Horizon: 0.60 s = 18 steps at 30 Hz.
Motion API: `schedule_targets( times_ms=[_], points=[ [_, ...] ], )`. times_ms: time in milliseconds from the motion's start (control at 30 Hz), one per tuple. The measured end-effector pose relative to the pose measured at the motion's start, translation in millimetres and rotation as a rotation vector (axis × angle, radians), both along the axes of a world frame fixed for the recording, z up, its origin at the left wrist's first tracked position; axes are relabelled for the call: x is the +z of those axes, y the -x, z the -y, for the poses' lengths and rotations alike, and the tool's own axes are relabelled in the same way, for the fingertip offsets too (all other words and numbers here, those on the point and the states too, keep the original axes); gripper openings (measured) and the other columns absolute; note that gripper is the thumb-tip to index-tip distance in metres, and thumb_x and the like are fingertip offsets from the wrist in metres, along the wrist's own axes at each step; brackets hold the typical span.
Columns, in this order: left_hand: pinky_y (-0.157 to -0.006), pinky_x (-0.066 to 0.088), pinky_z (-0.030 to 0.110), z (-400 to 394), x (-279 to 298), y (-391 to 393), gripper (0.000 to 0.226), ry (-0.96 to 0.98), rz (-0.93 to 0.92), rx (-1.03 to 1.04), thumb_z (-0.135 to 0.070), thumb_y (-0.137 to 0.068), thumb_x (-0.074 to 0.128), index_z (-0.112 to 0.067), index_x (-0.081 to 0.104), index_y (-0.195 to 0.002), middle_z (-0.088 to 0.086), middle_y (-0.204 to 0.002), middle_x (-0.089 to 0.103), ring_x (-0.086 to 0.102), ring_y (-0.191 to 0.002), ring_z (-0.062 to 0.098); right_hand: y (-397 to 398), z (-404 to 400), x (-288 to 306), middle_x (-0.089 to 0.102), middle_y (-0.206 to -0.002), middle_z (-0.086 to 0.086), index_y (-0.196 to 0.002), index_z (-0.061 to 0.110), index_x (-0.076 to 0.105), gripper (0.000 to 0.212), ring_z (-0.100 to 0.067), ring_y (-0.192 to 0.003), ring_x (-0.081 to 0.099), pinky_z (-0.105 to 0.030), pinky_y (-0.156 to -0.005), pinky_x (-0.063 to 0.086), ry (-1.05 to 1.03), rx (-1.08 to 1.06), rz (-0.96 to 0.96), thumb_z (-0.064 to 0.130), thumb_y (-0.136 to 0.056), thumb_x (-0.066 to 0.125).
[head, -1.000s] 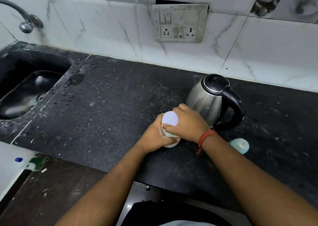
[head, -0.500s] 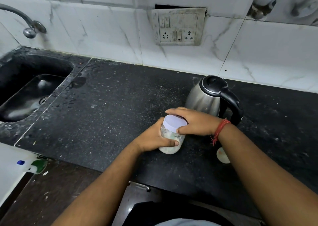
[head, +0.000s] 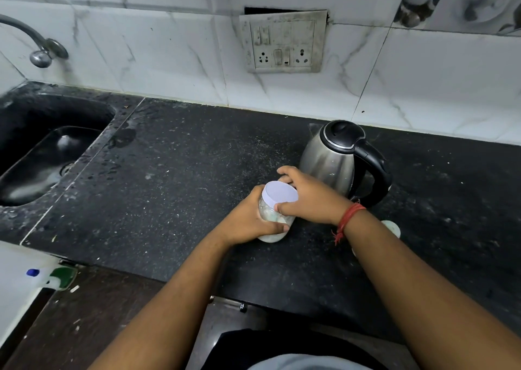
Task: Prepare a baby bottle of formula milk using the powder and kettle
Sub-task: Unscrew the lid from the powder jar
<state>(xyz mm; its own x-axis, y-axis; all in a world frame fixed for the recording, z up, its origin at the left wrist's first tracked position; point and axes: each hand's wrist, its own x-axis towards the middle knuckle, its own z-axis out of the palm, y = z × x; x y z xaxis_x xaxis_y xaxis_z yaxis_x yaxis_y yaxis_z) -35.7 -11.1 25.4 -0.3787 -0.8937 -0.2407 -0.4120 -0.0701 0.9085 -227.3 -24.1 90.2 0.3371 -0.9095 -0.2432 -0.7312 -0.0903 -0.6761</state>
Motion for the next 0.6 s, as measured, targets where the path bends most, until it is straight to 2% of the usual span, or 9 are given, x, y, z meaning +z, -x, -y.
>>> schedule_targets(
  times_ms=[67, 100, 167, 233, 300, 400, 467, 600],
  points=[
    [-0.099, 0.049, 0.019, -1.1, 0.0, -2.1, 0.091, -0.007, -0.007, -0.019, -0.025, -0.072, 0.095, -0.033, 0.037, -0.141, -0.016, -0.132, 0.057, 0.058, -0.117, -0.009, 5.7, -1.4, 0.2, 0.048, -0.147, 0.006, -0.153, 0.02, 0.027, 0.087, -0.01, -0.134, 0.048, -0.032, -0.113, 0.04, -0.102, 0.047, 0.15, 0.012, -0.08, 0.076],
    [-0.099, 0.049, 0.019, -1.6, -0.2, -3.3, 0.092, -0.01, -0.01, -0.022, -0.024, -0.073, 0.095, -0.032, 0.037, -0.143, -0.015, -0.133, 0.057, 0.058, -0.118, -0.008, 8.2, -2.2, 0.3, 0.043, -0.153, 0.005, -0.154, 0.02, 0.025, 0.09, -0.007, -0.139, 0.043, -0.03, -0.116, 0.037, -0.134, 0.07, 0.208, 0.009, -0.08, 0.075],
    [-0.1, 0.051, 0.02, -2.1, 0.1, -4.8, 0.092, -0.014, -0.015, -0.021, -0.023, -0.073, 0.095, -0.03, 0.036, -0.144, -0.014, -0.133, 0.058, 0.06, -0.118, -0.006, 9.7, -3.6, 1.3, 0.034, -0.16, 0.003, -0.156, 0.02, 0.021, 0.095, -0.004, -0.145, 0.033, -0.028, -0.119, 0.032, -0.145, 0.083, 0.264, 0.016, -0.08, 0.078],
    [-0.101, 0.053, 0.025, -2.1, 0.8, -5.2, 0.093, -0.009, -0.012, -0.021, -0.027, -0.072, 0.095, -0.03, 0.036, -0.145, -0.013, -0.133, 0.059, 0.061, -0.12, -0.001, 7.3, -4.5, 2.0, 0.033, -0.159, 0.0, -0.157, 0.019, 0.022, 0.095, -0.008, -0.143, 0.036, -0.032, -0.119, 0.033, -0.082, 0.039, 0.183, 0.032, -0.084, 0.081],
    [-0.103, 0.053, 0.027, -2.3, 2.3, -4.6, 0.093, 0.001, -0.002, -0.023, -0.029, -0.072, 0.094, -0.031, 0.036, -0.144, -0.013, -0.134, 0.058, 0.061, -0.121, 0.002, 4.3, -4.3, 0.6, 0.039, -0.152, -0.001, -0.155, 0.019, 0.03, 0.094, -0.013, -0.135, 0.044, -0.036, -0.115, 0.037, 0.011, -0.006, 0.0, 0.051, -0.081, 0.078],
    [-0.102, 0.052, 0.026, -1.6, 3.9, -3.1, 0.091, 0.009, 0.005, -0.033, -0.028, -0.074, 0.094, -0.032, 0.036, -0.144, -0.014, -0.134, 0.057, 0.06, -0.122, 0.0, 0.5, -3.4, -2.8, 0.049, -0.135, -0.001, -0.142, 0.022, 0.049, 0.081, -0.017, -0.123, 0.051, -0.038, -0.108, 0.042, 0.118, -0.039, -0.086, 0.06, -0.077, 0.077],
    [-0.102, 0.052, 0.025, -1.1, 4.2, -3.1, 0.092, 0.002, -0.001, -0.031, -0.027, -0.074, 0.094, -0.03, 0.036, -0.146, -0.014, -0.134, 0.057, 0.06, -0.122, 0.0, 1.0, -2.6, -5.1, 0.053, -0.13, 0.001, -0.14, 0.024, 0.051, 0.074, -0.015, -0.118, 0.054, -0.038, -0.106, 0.044, 0.114, -0.045, -0.011, 0.052, -0.078, 0.08],
    [-0.102, 0.051, 0.023, 0.1, 4.2, -5.7, 0.095, -0.013, 0.001, -0.032, -0.024, -0.075, 0.094, -0.027, 0.035, -0.149, -0.014, -0.135, 0.056, 0.058, -0.122, -0.002, 9.1, -2.5, -3.8, 0.052, -0.144, 0.005, -0.152, 0.033, 0.031, 0.09, -0.01, -0.128, 0.054, -0.038, -0.111, 0.045, -0.097, -0.002, 0.239, 0.025, -0.077, 0.08]
  ],
)
